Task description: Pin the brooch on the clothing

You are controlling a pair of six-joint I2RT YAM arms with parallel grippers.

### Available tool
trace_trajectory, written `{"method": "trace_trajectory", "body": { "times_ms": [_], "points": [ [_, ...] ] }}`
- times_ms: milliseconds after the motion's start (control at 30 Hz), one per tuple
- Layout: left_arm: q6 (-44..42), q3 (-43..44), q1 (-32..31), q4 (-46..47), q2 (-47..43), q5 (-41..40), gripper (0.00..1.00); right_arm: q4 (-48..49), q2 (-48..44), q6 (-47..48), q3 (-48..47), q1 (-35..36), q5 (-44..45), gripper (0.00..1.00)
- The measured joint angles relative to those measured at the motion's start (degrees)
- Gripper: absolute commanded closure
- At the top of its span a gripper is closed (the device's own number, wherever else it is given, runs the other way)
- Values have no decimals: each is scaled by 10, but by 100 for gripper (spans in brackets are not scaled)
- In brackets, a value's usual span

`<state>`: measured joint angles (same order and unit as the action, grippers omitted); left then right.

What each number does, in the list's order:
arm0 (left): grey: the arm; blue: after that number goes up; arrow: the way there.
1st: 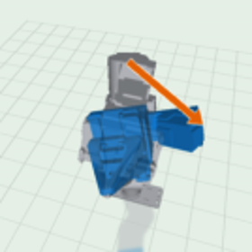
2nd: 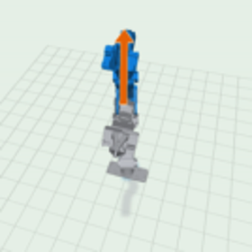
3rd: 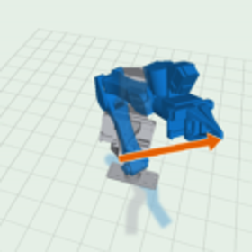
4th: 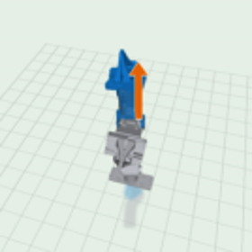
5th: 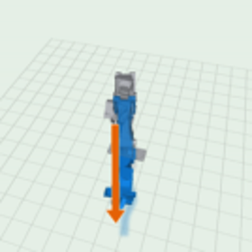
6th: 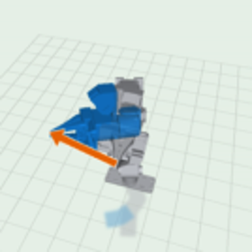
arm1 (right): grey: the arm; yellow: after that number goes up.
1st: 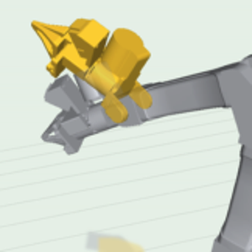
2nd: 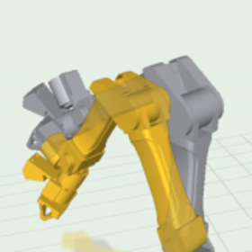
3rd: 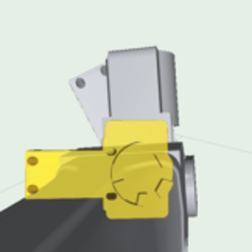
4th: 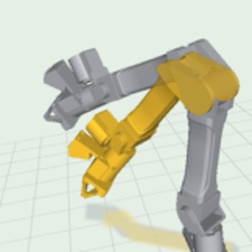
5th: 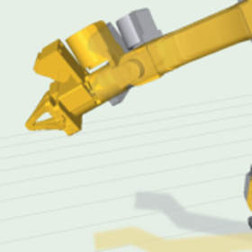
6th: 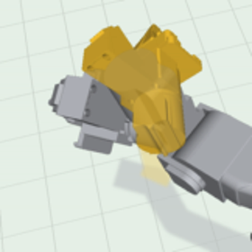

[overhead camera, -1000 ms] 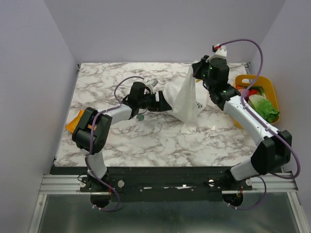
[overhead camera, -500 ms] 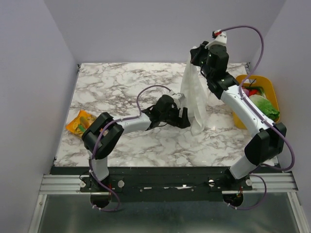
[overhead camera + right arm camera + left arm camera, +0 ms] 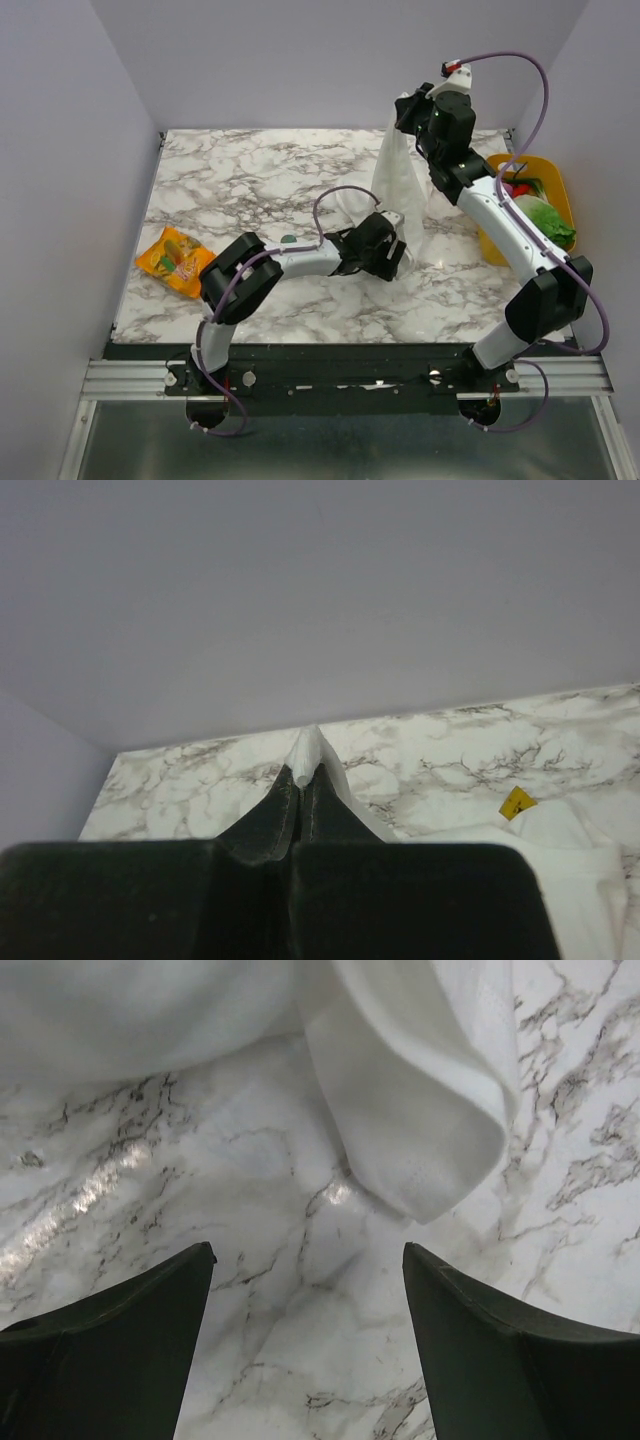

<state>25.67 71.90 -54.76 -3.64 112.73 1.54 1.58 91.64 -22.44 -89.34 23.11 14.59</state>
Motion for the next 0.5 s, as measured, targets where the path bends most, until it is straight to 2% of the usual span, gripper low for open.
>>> {"method": "trace_trajectory", "body": {
  "times_ms": [233, 367, 500],
  "points": [
    [-28, 83, -44, -34, 42, -48, 15, 0, -8, 0, 11, 0, 0, 99],
    [-40, 121, -78, -58, 66, -77, 18, 0, -10, 0, 16, 0, 0, 99],
    [-51, 172, -105, -99, 110, -156, 24, 0, -13, 0, 17, 0, 0, 99]
  ]
}}
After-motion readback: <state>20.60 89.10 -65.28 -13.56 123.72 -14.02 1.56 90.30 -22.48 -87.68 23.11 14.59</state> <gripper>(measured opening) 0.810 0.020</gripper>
